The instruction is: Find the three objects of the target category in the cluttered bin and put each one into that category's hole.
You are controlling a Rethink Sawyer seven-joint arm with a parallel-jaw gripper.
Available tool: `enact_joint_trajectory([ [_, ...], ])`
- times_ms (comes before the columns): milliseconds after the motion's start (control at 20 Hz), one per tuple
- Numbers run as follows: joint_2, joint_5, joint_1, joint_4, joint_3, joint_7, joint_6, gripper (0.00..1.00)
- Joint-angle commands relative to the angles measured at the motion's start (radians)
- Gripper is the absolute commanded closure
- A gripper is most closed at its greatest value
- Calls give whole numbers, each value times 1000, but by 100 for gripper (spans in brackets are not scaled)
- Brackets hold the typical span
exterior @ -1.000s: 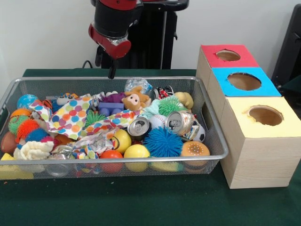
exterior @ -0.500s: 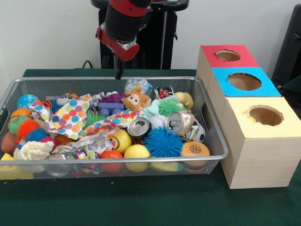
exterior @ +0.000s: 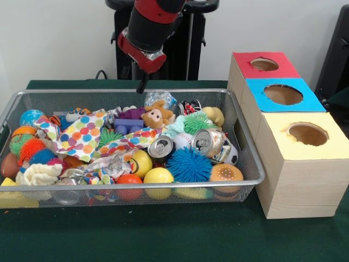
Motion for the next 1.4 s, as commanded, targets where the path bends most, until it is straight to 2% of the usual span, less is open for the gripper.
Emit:
enact_joint_trajectory([
  [50, 11, 66, -27, -40, 60, 263, 3, 0],
  [200, 7, 69, -19, -35, 52, 266, 4, 0],
  [400, 24, 59, 28, -47, -2, 276, 12, 0],
  [800, 55, 101, 37, -62, 29, 295, -3, 0],
  [1400, 83, 158, 35, -29, 98, 291, -98, 0],
])
